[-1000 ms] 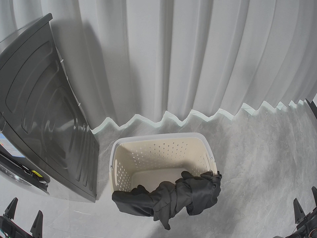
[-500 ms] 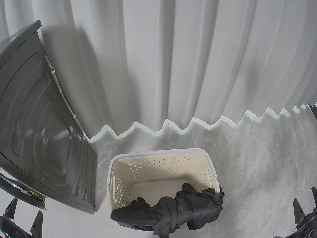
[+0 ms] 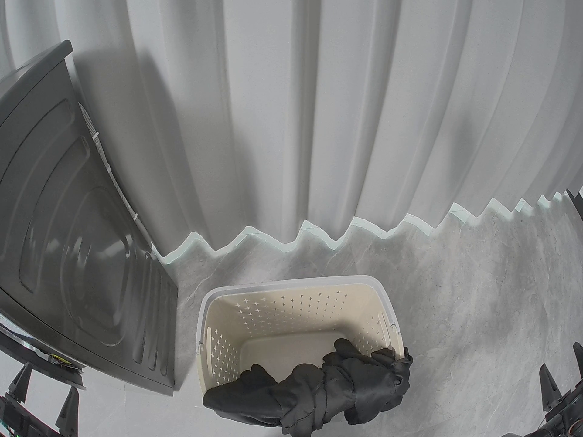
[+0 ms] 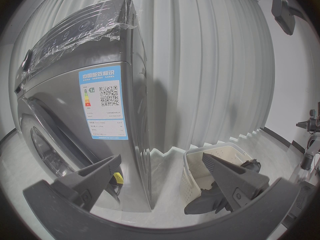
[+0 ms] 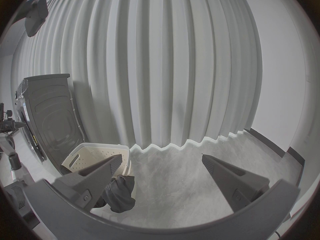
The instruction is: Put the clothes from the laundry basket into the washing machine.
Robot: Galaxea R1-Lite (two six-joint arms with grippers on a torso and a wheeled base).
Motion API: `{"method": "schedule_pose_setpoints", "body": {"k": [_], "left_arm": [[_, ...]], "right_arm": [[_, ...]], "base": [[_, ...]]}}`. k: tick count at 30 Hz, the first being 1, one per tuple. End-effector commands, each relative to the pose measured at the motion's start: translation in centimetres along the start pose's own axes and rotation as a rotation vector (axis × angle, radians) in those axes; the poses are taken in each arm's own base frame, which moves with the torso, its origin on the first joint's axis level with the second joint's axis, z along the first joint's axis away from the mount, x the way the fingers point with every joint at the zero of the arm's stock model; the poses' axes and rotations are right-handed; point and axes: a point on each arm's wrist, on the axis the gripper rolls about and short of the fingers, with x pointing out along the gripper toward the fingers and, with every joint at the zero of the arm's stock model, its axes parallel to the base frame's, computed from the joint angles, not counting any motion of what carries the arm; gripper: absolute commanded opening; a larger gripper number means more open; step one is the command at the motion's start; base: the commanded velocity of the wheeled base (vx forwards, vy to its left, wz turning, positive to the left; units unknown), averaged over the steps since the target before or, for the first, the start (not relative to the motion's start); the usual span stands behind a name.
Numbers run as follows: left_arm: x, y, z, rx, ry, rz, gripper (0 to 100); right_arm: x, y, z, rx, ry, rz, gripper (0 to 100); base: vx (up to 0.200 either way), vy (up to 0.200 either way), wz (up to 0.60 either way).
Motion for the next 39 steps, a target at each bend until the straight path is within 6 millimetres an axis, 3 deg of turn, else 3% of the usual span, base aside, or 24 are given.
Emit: {"method": "schedule_pose_setpoints", "body": {"k": [1, 15, 27, 39], "left_arm": [[-0.02, 0.01, -0.49, -0.001, -0.001, 0.0, 100], [-0.02, 0.01, -0.49, -0.004, -0.001, 0.0, 100], [0.0, 0.01, -0.53, -0.004, 0.0, 0.0, 100], [0.0, 0.01, -0.53, -0.001, 0.0, 0.0, 100]], "right_arm": [[-0.02, 0.0, -0.43, 0.002, -0.002, 0.0, 100], [-0.02, 0.0, -0.43, 0.002, -0.002, 0.0, 100], [-0.02, 0.0, -0.43, 0.0, -0.002, 0.0, 100], [-0.02, 0.0, -0.43, 0.002, -0.002, 0.0, 100]], "base": [[0.0, -0.2, 0.0], [0.0, -0.029, 0.0], [0.2, 0.0, 0.0], [0.0, 0.0, 0.0]]}}
